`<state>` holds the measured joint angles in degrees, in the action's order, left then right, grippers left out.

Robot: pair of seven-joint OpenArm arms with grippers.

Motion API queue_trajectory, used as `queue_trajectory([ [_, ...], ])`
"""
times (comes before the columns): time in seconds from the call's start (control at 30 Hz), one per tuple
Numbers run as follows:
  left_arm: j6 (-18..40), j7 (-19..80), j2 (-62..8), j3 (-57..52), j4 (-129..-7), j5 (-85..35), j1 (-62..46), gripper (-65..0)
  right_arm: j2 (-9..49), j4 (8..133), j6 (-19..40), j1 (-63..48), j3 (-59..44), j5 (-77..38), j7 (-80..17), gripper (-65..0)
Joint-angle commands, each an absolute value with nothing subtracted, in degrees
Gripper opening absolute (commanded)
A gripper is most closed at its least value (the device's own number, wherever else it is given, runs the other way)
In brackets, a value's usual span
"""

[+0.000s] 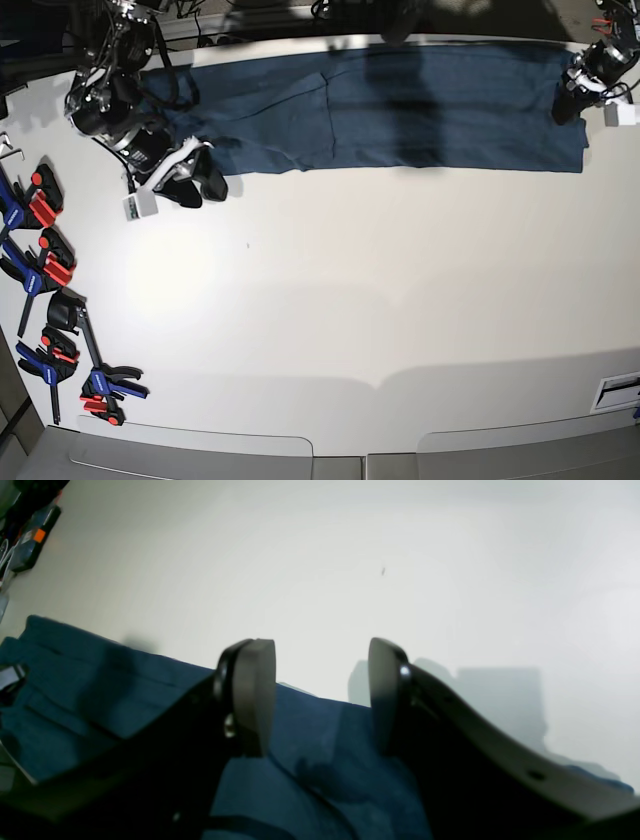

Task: Fold the T-shirt properly
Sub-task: 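Grasp the strip end near the left gripper and fold it inward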

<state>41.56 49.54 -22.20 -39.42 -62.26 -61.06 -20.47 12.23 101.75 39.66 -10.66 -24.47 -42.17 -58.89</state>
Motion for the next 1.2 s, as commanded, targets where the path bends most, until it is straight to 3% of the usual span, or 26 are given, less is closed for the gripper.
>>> queue_trajectory([
  [0.0, 40.0, 50.26, -22.41, -39.29, -62.33, -60.12, -21.12, -65.0, 12.86, 102.91, 40.0, -10.15, -24.73, -43.62, -57.23, -37.3],
  [0.17, 40.0, 49.6, -22.41, -39.29, -66.76, -60.1, -21.3, -65.0, 12.86, 102.91, 40.0, -10.15, -26.2, -43.4, -57.23, -37.3],
  [0.37, 40.0, 49.67, -21.34, -39.29, -81.12, -62.52, -25.98, -65.0, 12.91, 102.91, 40.0, -10.15, -34.41, -43.42, -57.23, -37.3],
  [0.67, 40.0, 56.64, -11.35, -38.39, -98.54, -72.1, -30.15, -65.0, 14.37, 102.89, 39.77, -10.2, -46.7, -43.44, -57.28, -37.3],
  [1.17, 40.0, 55.27, -6.31, -6.83, -100.07, -62.72, -21.69, -65.0, 17.12, 102.89, 39.53, -10.17, -46.81, -43.44, -57.45, -37.3],
])
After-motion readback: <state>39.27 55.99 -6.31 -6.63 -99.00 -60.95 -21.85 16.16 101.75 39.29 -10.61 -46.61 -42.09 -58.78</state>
